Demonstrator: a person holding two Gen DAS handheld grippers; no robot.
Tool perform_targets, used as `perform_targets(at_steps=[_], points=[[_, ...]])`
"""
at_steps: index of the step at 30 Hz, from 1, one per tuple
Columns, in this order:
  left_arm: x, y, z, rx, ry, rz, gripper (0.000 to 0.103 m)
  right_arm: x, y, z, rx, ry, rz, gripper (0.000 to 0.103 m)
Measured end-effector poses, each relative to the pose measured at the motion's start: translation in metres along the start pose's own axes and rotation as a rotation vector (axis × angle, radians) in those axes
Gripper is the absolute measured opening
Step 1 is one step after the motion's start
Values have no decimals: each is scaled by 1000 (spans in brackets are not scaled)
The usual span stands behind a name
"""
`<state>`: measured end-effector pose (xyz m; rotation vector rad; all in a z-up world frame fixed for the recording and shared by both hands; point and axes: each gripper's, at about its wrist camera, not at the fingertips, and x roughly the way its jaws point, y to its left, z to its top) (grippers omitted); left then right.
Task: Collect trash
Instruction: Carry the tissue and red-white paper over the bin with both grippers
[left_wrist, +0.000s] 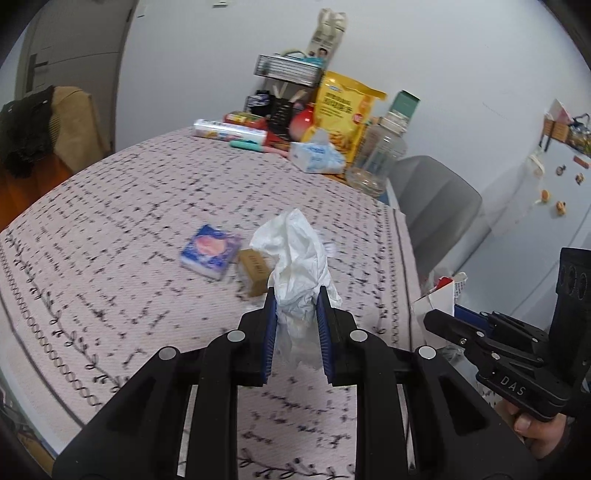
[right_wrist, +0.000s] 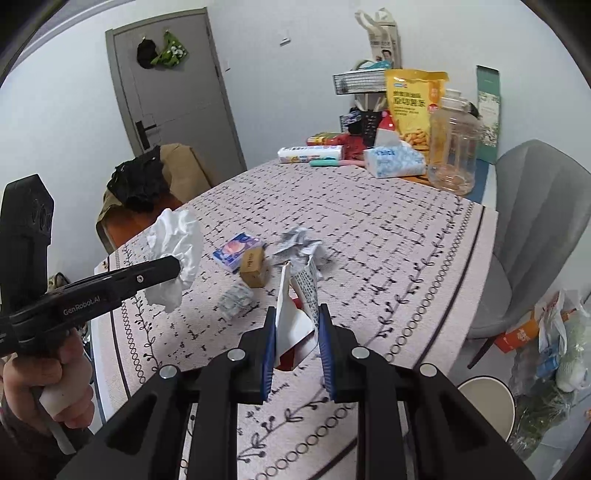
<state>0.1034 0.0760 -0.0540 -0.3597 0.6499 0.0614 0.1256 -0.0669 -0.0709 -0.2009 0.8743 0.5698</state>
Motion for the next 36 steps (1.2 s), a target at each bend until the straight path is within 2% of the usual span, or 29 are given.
perform_targets(at_steps=[10, 23, 36], points=[[34, -63, 6, 92, 50, -68, 19, -16, -57, -9, 84, -23, -52, 22], [90, -148, 9, 207, 127, -135, 19, -27, -159, -41, 279, -16, -166, 24], [152, -215, -15, 267, 241, -188, 19, -27, -235, -83, 423, 18, -249, 25]])
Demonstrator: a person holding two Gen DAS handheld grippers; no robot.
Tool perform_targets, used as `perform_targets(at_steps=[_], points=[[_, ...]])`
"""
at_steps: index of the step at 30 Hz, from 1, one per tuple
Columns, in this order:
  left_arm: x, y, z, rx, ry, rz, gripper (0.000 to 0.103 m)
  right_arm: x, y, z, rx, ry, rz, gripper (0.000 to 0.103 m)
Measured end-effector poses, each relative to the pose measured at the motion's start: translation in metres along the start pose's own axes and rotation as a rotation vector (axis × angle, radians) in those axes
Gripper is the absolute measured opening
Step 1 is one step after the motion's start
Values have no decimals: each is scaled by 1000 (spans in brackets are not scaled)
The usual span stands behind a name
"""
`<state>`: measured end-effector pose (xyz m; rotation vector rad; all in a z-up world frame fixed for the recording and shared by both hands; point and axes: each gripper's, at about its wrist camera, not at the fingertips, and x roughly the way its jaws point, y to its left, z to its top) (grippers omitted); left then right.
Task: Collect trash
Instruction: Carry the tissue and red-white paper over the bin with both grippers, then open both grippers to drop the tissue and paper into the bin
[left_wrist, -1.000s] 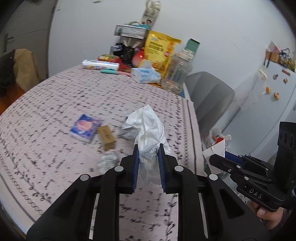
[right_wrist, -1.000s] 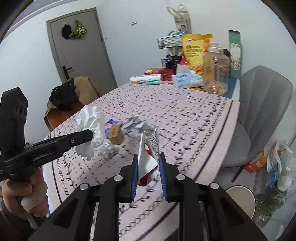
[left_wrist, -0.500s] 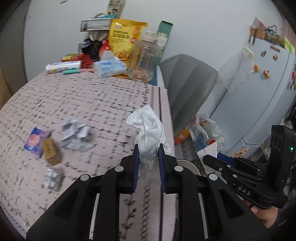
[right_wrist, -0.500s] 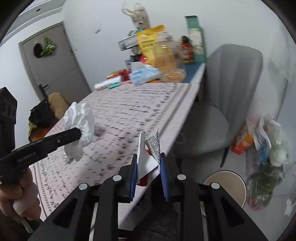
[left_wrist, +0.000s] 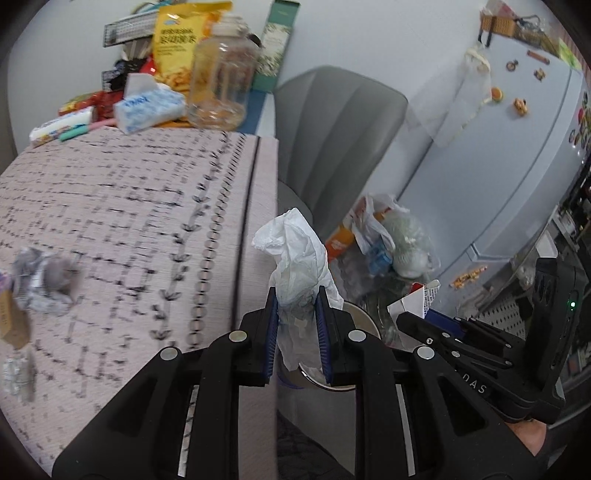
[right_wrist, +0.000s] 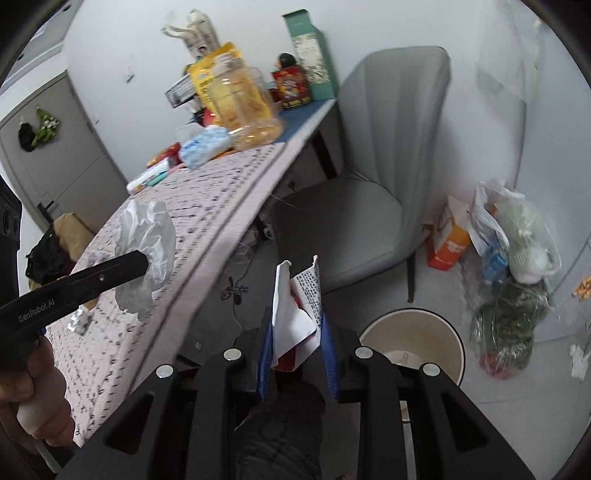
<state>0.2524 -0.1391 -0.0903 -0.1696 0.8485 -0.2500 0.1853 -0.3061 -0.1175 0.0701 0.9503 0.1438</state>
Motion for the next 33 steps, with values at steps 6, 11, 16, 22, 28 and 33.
perform_targets(at_steps=[6, 11, 16, 22, 28, 33], points=[[33, -22, -1, 34, 55, -12, 19, 14, -36, -8, 64, 18, -24, 26], [60, -35, -3, 53, 103, -14, 19, 26, -64, -12, 111, 27, -29, 26], [84, -45, -5, 60, 150, -15, 19, 45, -89, -14, 150, 24, -18, 33], [112, -60, -5, 78, 198, -28, 19, 56, -118, -15, 194, 25, -15, 57], [138, -83, -10, 98, 245, -62, 19, 51, -150, -28, 256, 27, -38, 58], [159, -101, -15, 95, 286, -110, 20, 30, -173, -39, 304, 2, -61, 58]])
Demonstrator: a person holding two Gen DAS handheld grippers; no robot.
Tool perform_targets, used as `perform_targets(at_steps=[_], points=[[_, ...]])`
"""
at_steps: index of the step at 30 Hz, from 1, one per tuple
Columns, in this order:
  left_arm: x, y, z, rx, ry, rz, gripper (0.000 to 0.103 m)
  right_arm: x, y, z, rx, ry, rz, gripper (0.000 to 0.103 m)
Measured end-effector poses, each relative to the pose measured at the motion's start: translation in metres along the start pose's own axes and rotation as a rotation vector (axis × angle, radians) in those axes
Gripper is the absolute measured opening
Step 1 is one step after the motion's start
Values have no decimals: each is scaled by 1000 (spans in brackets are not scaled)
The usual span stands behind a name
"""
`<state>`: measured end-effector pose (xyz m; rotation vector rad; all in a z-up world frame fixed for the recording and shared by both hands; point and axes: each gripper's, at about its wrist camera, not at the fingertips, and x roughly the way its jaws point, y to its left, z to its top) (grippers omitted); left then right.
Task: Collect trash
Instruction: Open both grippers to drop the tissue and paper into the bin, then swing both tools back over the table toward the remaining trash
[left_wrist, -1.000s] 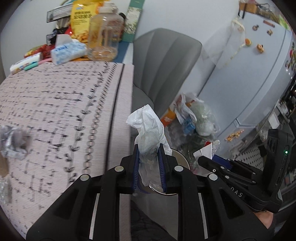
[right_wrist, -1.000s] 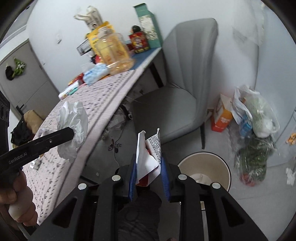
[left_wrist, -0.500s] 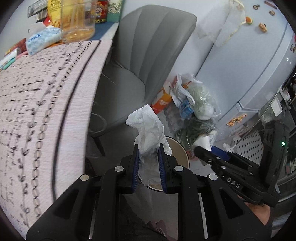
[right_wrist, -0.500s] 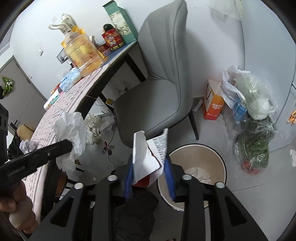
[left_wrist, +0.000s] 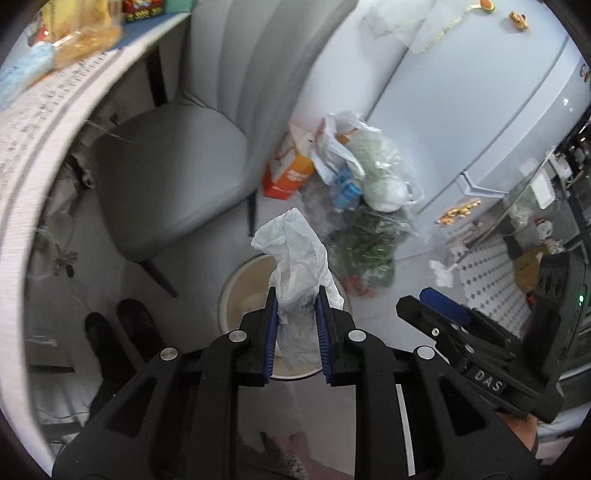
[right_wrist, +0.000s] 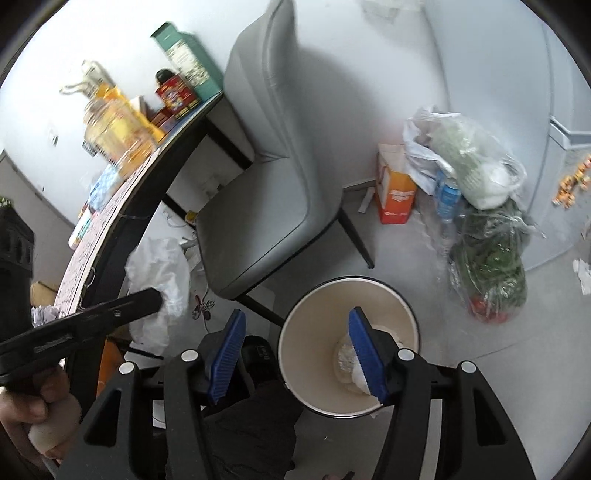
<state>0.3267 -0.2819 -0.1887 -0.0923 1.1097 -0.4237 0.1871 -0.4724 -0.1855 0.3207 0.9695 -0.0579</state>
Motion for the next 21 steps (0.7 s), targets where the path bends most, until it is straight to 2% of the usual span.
perform_targets(at_steps=[2, 5, 9, 13, 19, 21], points=[[7, -9, 3, 5, 7, -14, 24, -7, -9, -1, 14, -11, -6, 58], [11, -17, 7, 3, 6, -60, 68, -18, -18, -1, 29, -27, -13, 58], [1, -20, 10, 4, -35, -61, 77, -26, -21, -1, 36, -42, -14, 58], [-13, -11, 9, -8, -60, -40, 81, -27, -13, -3, 28, -36, -2, 58], [-48, 8, 6, -37, -123, -11, 90, -30, 16, -6, -16, -23, 23, 59], [-59, 14, 5, -42, -141, -4, 91, -35, 29, -7, -33, -29, 27, 63]])
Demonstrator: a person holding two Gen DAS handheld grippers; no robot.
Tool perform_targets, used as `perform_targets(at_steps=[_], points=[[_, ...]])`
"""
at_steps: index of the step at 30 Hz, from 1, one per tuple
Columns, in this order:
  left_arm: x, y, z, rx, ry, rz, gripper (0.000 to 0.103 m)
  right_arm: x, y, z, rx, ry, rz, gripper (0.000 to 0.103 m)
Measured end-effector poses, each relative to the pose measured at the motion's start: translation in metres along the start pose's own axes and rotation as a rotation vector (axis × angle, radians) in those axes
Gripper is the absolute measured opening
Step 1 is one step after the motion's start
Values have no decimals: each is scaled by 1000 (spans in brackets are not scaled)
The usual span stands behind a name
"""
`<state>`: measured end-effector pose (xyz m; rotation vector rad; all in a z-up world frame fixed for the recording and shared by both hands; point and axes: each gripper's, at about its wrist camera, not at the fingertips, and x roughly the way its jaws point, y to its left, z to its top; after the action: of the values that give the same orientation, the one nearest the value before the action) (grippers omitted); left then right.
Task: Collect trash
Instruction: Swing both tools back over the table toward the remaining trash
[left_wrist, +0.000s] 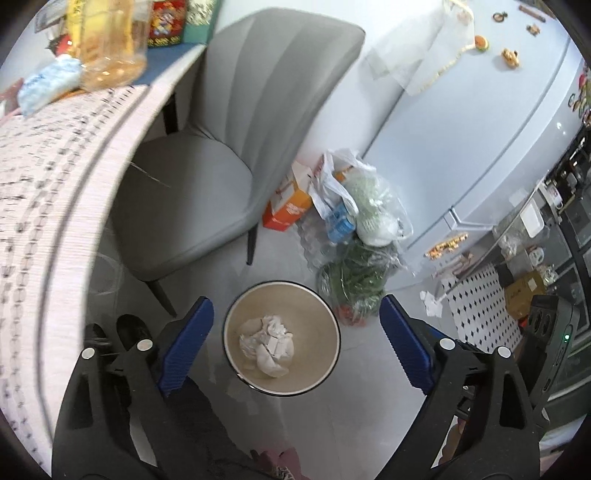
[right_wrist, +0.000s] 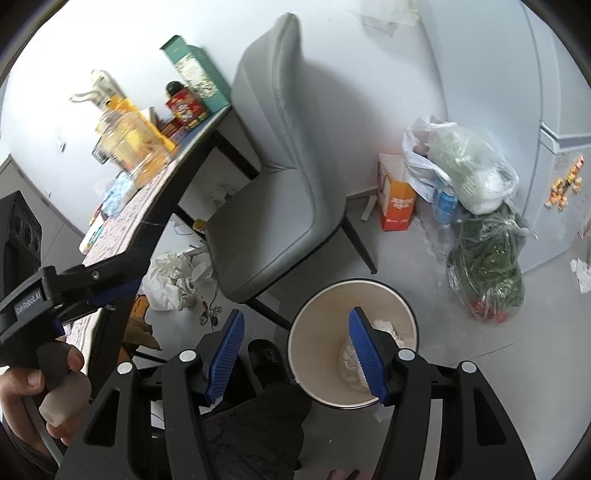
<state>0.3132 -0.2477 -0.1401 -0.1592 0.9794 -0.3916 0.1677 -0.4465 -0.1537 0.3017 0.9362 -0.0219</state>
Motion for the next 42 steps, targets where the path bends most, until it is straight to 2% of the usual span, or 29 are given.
perform_targets(at_steps=[6, 17, 29, 42], points=[[-50, 23, -1, -33, -90, 13, 97, -14, 36, 2, -42, -17, 2, 76], [-138, 80, -21, -141, -218, 28, 97, -42, 127, -5, -164, -61, 13, 96], [-209, 140, -62, -219, -316, 103, 97, -49, 213, -24, -287, -53, 71, 95], [-251, 204, -111, -318, -349, 209, 97, -38, 284, -52, -404, -15, 158, 95]])
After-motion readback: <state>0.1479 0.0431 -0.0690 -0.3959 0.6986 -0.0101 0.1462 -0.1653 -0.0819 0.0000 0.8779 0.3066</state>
